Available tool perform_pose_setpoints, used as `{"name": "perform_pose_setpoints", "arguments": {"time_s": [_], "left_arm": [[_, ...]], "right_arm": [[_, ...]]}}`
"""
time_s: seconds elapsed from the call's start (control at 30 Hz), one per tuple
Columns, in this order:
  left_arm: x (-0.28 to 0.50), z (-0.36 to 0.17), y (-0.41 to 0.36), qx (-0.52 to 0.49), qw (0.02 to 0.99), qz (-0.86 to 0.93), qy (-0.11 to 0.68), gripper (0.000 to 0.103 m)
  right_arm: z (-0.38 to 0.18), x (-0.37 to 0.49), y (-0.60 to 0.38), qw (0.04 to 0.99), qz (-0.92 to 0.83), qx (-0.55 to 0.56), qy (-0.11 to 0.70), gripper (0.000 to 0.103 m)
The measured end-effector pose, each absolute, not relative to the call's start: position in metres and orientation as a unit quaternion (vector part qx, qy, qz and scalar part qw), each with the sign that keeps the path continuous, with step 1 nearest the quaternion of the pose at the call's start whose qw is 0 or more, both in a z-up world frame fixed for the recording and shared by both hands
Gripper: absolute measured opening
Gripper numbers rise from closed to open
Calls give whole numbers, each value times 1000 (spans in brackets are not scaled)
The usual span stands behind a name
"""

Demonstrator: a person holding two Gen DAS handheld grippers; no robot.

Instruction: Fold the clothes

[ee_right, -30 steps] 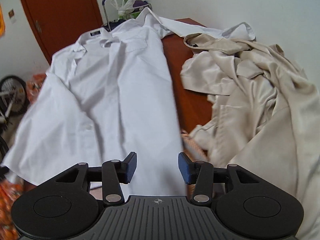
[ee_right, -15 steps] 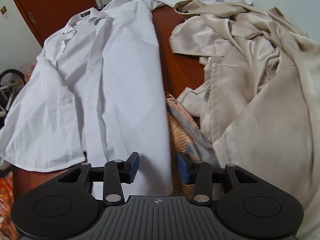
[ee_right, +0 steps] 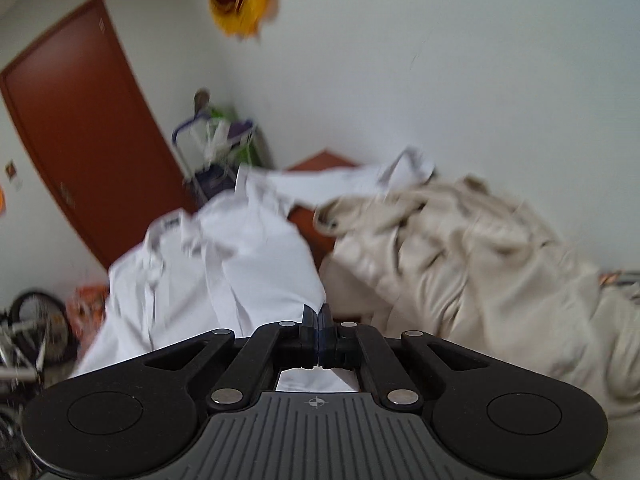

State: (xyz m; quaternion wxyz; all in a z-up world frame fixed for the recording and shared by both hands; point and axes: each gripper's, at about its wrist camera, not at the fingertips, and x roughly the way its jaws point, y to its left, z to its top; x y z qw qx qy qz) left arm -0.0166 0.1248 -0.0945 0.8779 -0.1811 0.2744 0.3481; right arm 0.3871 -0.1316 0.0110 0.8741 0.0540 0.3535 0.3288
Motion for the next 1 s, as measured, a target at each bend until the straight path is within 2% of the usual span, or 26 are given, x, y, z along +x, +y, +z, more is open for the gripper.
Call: {"name": "perform_pose_setpoints", "arguments": {"time_s": [0.1,0.4,0.43,0.57,0.67,0.77,0.83,0.93,1.0], "left_arm": [[-24,-98,111,-190,878,312,308,5],[-49,-128,112,-228,856,248,392,6],[-53,-128,115,-234,855,245,392,12],[-76,-123,125,-237,860,236,385,24],[-96,-114,134,-235,869,246,360,33],[-111,-101,148,-226,877,258,336,41],[-114,-93,159,-204,885,260,328,48],[-112,-80,177,-152,902,250,316,60],[-107,-73,191,-122,912,239,311,62]], "right_arm": [[36,396,-153,884,312,64,342,2],[13,359,-158,838,333,117,415,3],[10,355,-159,833,336,122,423,3],[-4,338,-156,817,335,126,452,4],[-24,327,-145,838,286,57,461,10],[-40,316,-134,852,247,-11,461,25],[-46,306,-128,858,230,-44,457,42],[-47,288,-120,863,229,-51,448,51],[-47,276,-115,865,230,-54,442,56]]}}
